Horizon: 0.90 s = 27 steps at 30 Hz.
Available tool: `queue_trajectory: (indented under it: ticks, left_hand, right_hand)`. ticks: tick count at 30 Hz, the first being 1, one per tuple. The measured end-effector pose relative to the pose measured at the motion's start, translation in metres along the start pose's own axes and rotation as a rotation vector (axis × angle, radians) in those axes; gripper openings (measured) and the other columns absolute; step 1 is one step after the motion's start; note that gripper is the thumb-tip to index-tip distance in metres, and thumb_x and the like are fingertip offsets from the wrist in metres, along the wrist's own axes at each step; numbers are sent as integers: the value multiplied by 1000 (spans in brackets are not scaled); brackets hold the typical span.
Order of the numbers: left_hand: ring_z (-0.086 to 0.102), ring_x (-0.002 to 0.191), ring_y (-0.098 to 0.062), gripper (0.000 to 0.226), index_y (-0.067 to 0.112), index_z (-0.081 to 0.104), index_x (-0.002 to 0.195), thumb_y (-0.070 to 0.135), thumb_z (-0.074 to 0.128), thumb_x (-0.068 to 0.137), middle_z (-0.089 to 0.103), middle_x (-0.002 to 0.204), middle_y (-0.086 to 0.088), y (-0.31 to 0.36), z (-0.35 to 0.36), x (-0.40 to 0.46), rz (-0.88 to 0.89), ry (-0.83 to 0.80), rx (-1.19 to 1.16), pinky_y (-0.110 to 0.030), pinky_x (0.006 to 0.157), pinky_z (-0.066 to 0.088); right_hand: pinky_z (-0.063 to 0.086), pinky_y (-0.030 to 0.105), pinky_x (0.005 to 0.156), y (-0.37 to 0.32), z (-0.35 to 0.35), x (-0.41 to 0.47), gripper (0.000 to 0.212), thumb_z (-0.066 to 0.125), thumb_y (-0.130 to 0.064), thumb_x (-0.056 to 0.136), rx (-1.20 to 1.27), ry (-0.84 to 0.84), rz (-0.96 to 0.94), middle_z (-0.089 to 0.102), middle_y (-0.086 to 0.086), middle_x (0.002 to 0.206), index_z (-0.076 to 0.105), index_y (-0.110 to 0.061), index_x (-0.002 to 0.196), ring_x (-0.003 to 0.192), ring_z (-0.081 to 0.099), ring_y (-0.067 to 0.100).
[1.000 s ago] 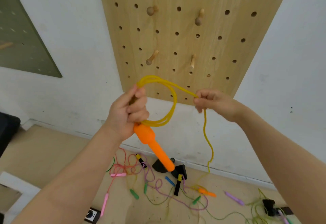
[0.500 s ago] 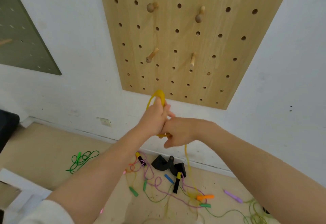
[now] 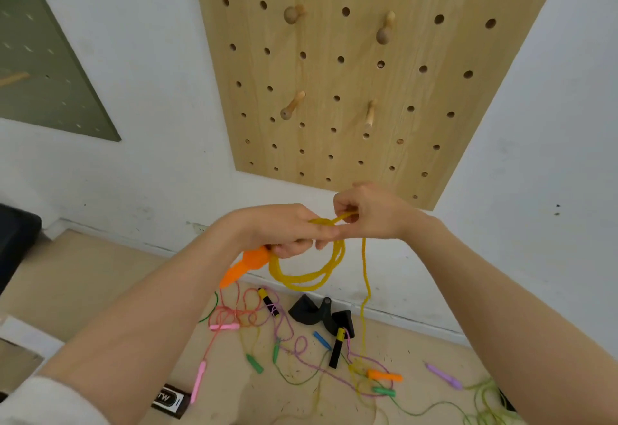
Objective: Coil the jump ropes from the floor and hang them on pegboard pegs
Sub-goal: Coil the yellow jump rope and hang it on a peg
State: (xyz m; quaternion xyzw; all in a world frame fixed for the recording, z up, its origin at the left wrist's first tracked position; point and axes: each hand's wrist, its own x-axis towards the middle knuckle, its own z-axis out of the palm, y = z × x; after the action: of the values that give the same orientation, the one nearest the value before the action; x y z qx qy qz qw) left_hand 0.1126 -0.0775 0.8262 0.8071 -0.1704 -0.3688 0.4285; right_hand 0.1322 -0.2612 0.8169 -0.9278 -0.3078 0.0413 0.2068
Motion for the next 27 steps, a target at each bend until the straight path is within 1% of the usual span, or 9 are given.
queue_trajectory:
  ticks: [4,8,10,13,16,19,22,24,27]
  left_hand:
    - [31,30,-7,39,17,42,57,33,44,93,37,36,6,-17,3,-10,253,136,-588,-17,36,29]
    - [61,42,-7,60,20,52,42,35,33,97,68,57,-5,-31,16,-7,361,439,-1244,-16,38,47]
    - [55,37,0,48,14,54,55,31,36,96,72,68,-4,-37,15,-6,484,528,-1533,-8,35,41]
    - [39,25,-2,25,12,51,75,28,40,91,70,66,5,-52,5,-10,702,511,-1817,-11,32,35]
    - [31,24,-5,25,14,51,83,25,34,98,69,66,7,-61,3,-4,629,654,-1528,-12,30,24]
    - [39,33,-6,18,15,50,104,23,35,100,73,83,4,-54,11,9,421,764,-801,-18,37,31]
    - [59,58,-12,20,19,43,117,27,35,100,67,95,11,-46,27,33,255,626,-82,-26,58,43]
    - [55,68,-19,26,19,54,102,39,42,91,62,83,4,-41,36,39,231,555,-127,-34,70,44]
    - [56,49,-22,20,13,54,85,27,44,96,62,60,-3,-39,41,37,283,513,-367,-32,53,49]
  right_hand:
    - [38,27,74,13,-13,-8,34,72,-50,67,555,-9,83,54,16,71,63,-19,57,71,50,17]
    - [47,28,91,32,9,-19,26,61,-44,74,891,-190,183,59,0,74,60,-19,67,79,61,14]
    - [49,27,82,44,27,-26,21,59,-33,81,878,-242,315,54,-1,69,58,-16,70,70,57,15]
    - [42,23,75,62,53,-38,19,50,-22,95,598,-272,488,51,0,74,63,-18,81,69,48,13]
    - [37,22,70,65,68,-40,27,38,-23,100,285,-309,500,49,-3,81,63,-13,96,76,45,13]
    - [32,26,74,34,64,-26,35,34,-26,101,-32,-463,319,57,6,94,60,-3,105,87,46,18]
    - [31,24,68,-10,48,-5,31,42,-24,97,-143,-478,134,61,9,92,65,-3,100,83,44,17]
    - [26,23,60,-28,31,2,26,51,-21,92,-181,-386,23,64,7,83,69,-2,91,72,43,14]
    - [35,24,57,-28,3,1,15,66,-25,82,-118,-158,-15,57,-5,60,66,-12,73,53,44,6]
